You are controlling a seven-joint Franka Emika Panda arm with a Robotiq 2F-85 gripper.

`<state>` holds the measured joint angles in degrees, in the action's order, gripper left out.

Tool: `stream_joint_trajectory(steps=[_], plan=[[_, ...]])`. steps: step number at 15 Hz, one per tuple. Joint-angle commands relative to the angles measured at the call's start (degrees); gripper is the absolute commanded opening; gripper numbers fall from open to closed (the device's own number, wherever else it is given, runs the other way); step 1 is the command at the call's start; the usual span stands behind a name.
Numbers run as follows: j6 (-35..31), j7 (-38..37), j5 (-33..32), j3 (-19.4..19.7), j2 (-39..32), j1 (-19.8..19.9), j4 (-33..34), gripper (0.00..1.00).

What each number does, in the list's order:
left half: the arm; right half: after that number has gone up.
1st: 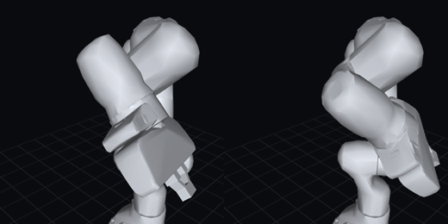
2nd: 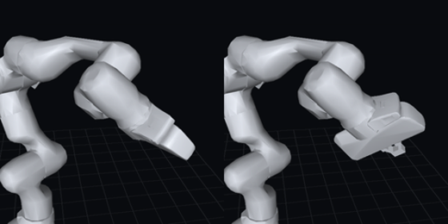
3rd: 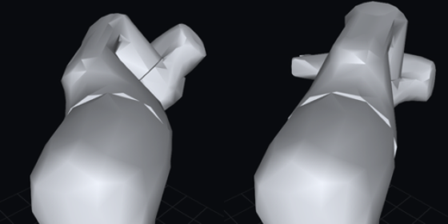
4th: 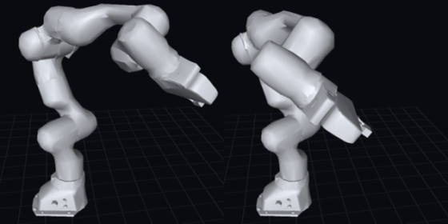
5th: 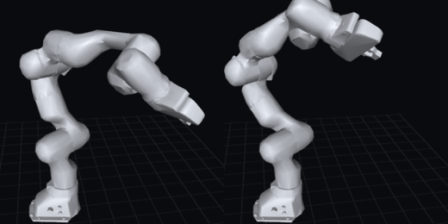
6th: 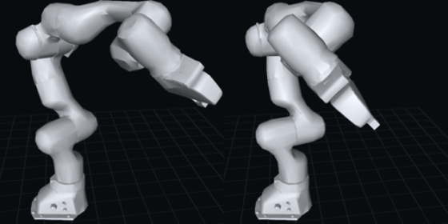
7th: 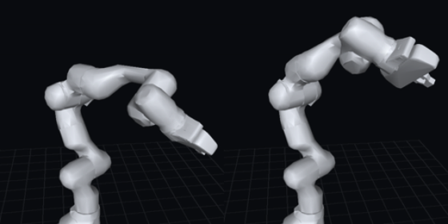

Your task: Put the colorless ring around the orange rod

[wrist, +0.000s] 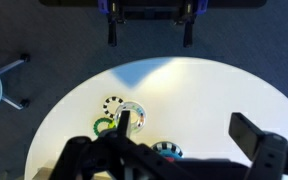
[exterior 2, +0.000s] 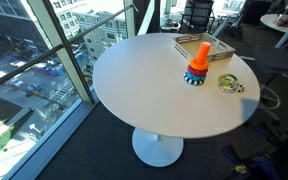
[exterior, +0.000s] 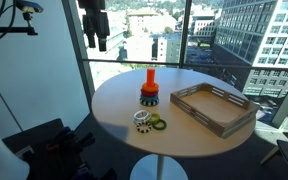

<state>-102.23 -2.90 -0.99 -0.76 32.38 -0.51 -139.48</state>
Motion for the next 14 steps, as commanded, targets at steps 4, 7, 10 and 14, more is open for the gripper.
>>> stream_joint_trajectory(steps=[4,7,10,14], plan=[[-11.77,-3.74,-2.83,-0.51,-8.82,2.40,1.53,1.00],[-15.67,-4.58,-4.15,-0.40,-13.07,3.25,1.77,1.00],[-19.20,-6.32,-6.55,-0.43,-16.43,4.15,1.81,1.00],[-20.20,-7.64,-8.45,0.00,-19.10,4.47,2.31,1.00]])
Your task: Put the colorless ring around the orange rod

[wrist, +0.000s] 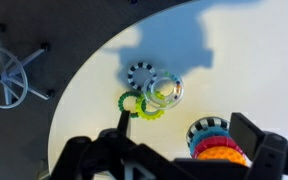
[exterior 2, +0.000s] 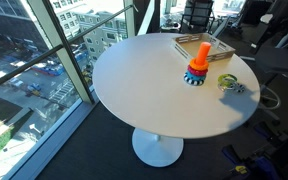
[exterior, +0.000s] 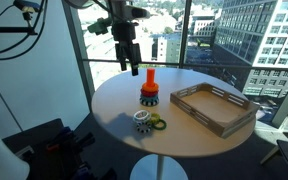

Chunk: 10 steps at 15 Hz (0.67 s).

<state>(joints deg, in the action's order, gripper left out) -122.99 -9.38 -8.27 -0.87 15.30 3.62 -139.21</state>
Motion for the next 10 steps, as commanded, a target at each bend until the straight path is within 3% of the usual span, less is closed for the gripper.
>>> stream_joint_trajectory(steps=[1,10], plan=[[0.00,-0.22,-0.29,0.27,-0.65,-0.13,0.20,1.00],[-2.63,-2.97,-1.28,0.51,-4.34,0.58,0.55,1.00]])
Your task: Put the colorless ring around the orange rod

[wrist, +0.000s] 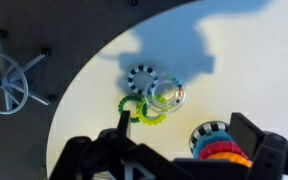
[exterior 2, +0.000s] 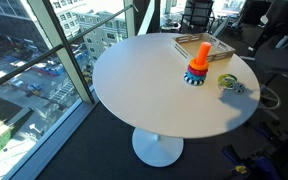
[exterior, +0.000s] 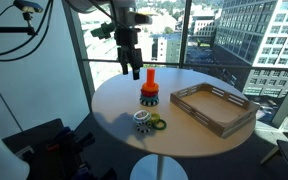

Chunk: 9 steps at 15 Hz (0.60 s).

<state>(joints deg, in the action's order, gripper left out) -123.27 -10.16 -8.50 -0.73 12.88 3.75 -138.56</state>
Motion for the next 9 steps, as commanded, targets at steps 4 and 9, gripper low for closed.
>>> stream_joint_trajectory(steps=[4,9], plan=[[-6.71,-4.17,-1.42,1.38,-5.13,1.05,-0.36,1.00],[-11.67,-6.33,-3.19,2.81,-9.61,1.89,-0.59,1.00]])
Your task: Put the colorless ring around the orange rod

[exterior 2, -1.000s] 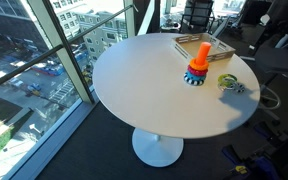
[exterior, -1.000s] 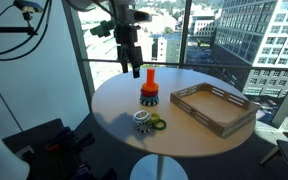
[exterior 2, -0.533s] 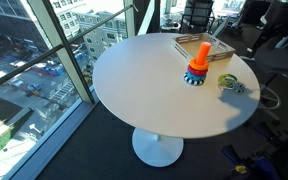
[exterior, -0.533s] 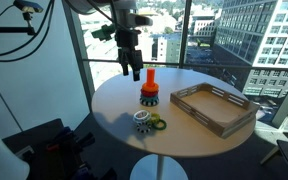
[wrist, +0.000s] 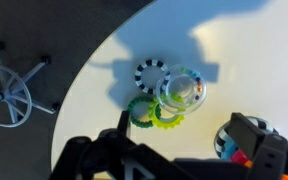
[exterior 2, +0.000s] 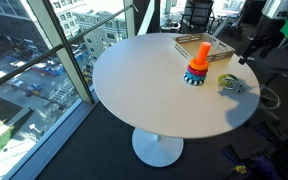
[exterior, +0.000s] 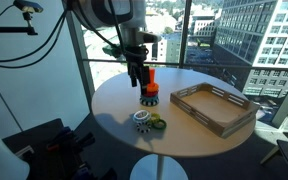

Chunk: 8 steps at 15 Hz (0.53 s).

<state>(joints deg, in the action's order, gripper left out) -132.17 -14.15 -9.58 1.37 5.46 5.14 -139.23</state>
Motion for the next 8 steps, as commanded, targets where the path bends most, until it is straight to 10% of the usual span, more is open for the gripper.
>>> stream_joint_trajectory(steps=[1,8], plan=[[-3.99,-2.60,-2.43,1.03,-3.23,0.57,0.07,1.00],[-10.94,-6.86,-7.40,2.91,-10.19,-0.19,0.71,1.00]])
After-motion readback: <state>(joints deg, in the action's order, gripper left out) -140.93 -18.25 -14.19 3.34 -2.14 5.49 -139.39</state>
